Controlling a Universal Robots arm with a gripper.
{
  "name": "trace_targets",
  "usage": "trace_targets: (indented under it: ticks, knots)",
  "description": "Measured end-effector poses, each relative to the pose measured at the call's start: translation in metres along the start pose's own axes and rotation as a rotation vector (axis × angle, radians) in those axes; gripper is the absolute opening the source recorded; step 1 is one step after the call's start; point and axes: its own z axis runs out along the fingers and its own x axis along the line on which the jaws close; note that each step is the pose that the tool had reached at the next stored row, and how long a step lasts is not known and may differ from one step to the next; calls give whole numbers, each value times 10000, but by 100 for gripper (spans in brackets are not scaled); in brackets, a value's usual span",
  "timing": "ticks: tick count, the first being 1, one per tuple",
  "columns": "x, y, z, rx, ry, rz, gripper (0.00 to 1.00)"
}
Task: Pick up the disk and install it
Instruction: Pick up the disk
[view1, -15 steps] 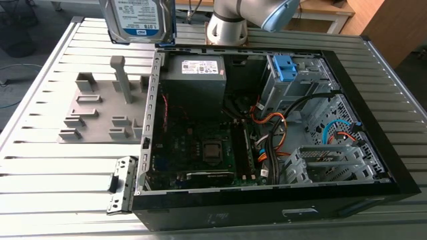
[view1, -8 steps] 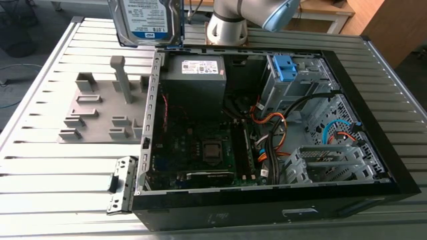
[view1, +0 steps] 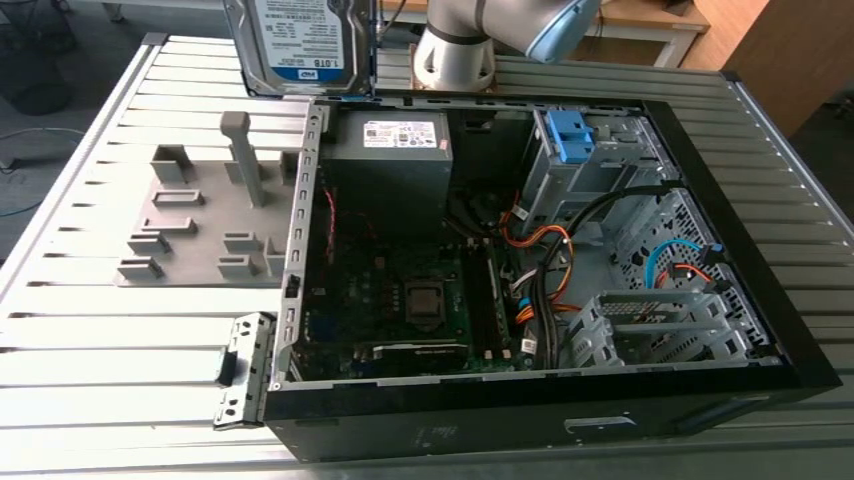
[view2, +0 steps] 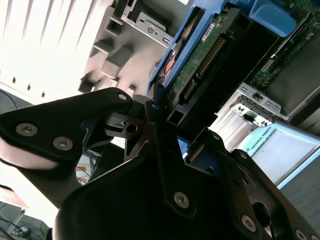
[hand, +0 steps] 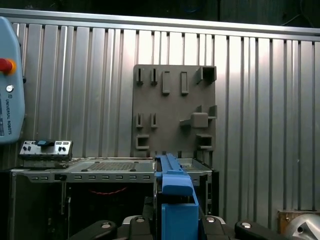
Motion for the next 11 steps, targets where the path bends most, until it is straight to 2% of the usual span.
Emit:
trace_targets:
  ticks: [11]
  knots:
    - [56, -54, 7, 2, -2, 0, 36]
